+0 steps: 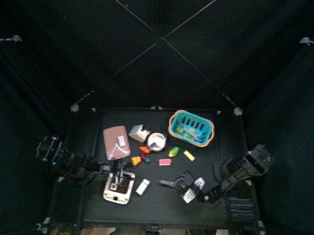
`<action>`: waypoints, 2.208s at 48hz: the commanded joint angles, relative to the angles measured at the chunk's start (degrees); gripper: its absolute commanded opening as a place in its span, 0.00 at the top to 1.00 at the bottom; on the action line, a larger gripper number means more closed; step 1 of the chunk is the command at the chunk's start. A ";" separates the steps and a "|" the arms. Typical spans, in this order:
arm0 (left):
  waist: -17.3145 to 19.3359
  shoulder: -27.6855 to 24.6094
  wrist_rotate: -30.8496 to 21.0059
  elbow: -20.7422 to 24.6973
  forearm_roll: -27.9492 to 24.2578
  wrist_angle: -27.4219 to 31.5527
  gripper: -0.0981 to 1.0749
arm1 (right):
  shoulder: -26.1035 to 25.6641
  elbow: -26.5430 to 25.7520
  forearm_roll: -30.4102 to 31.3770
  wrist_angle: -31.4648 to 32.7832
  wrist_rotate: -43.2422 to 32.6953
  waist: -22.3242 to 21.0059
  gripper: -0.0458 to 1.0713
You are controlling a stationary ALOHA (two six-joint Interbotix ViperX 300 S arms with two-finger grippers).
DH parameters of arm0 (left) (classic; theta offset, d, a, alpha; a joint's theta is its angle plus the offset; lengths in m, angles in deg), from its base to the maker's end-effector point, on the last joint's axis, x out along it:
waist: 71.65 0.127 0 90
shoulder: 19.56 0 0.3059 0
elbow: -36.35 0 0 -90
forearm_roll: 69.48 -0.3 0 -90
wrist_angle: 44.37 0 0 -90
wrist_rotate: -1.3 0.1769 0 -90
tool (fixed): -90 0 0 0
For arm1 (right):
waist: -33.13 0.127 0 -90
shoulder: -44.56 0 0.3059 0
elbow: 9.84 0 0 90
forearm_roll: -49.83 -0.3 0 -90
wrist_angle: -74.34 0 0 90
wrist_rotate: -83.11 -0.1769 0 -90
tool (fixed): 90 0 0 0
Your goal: Move pan downwards
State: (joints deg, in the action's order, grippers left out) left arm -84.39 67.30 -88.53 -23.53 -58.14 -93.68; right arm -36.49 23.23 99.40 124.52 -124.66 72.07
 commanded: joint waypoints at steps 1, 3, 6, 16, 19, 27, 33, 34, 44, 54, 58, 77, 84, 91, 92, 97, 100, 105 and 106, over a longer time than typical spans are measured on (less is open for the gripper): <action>-0.09 0.09 0.00 0.97 0.09 -0.26 0.12 | -1.67 -0.97 0.44 1.85 0.18 0.09 0.10; -0.09 0.09 0.00 0.97 0.00 -0.26 0.12 | -1.93 -1.14 0.62 2.64 0.18 0.18 0.10; -0.09 0.09 0.09 1.05 0.00 -0.26 0.12 | -2.90 -1.32 1.05 3.78 0.18 0.18 0.10; -0.26 -1.76 0.44 4.31 -1.32 0.53 0.12 | -5.10 -2.37 1.93 5.45 -0.18 2.90 0.10; -0.26 -3.43 0.53 5.89 -2.29 1.76 0.12 | -5.27 -2.72 2.55 5.62 -0.35 4.04 0.10; 0.18 -8.00 0.62 9.76 -5.10 4.48 0.12 | -4.39 -4.04 5.27 5.89 -0.44 7.03 0.10; 0.79 -9.14 0.53 11.60 -5.80 4.57 0.12 | -2.81 -5.36 6.68 5.62 -0.44 7.73 0.11; 0.88 -9.23 0.53 11.78 -5.80 4.48 0.12 | -2.20 -5.71 7.03 5.45 -0.35 7.73 0.11; 0.97 -9.32 0.44 12.39 -5.63 4.66 0.12 | 3.60 -8.96 7.73 3.25 -0.09 7.47 0.19; 0.97 -9.05 0.44 12.22 -5.10 4.75 0.12 | 8.35 -11.69 6.33 2.81 -0.09 7.21 0.33; 0.97 -9.23 0.44 12.13 -5.01 4.83 0.12 | 9.58 -12.48 6.06 2.90 0.09 6.50 0.37; 1.05 -9.32 0.44 11.95 -5.01 5.01 0.12 | 13.18 -13.10 4.04 0.00 0.09 3.25 0.41; 1.05 -9.32 0.44 11.95 -5.01 4.92 0.12 | 14.59 -13.01 3.69 -1.58 0.18 1.58 0.41; 1.05 -9.32 0.44 11.95 -5.01 5.01 0.12 | 14.68 -12.30 2.55 -1.41 0.09 1.41 0.41; 1.05 -9.32 0.44 11.95 -5.01 5.01 0.12 | 14.50 -12.22 2.11 -1.23 0.18 1.41 0.41; 1.05 -9.32 0.44 11.95 -5.01 5.01 0.12 | 14.06 -11.69 1.32 0.00 0.09 1.49 0.41; 1.05 -9.32 0.44 11.95 -5.01 5.01 0.12 | 13.71 -11.51 1.32 0.97 0.09 1.41 0.41; 1.05 -9.40 0.44 11.87 -5.01 5.10 0.12 | 12.83 -11.51 1.93 2.46 0.09 1.41 0.41; 1.05 -9.32 0.44 11.87 -5.01 5.10 0.12 | 12.74 -11.51 2.02 2.64 0.09 1.41 0.41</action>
State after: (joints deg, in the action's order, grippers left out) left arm -83.43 57.72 -88.18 -12.10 -63.15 -88.40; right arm -20.94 12.15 100.90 126.01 -124.40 73.74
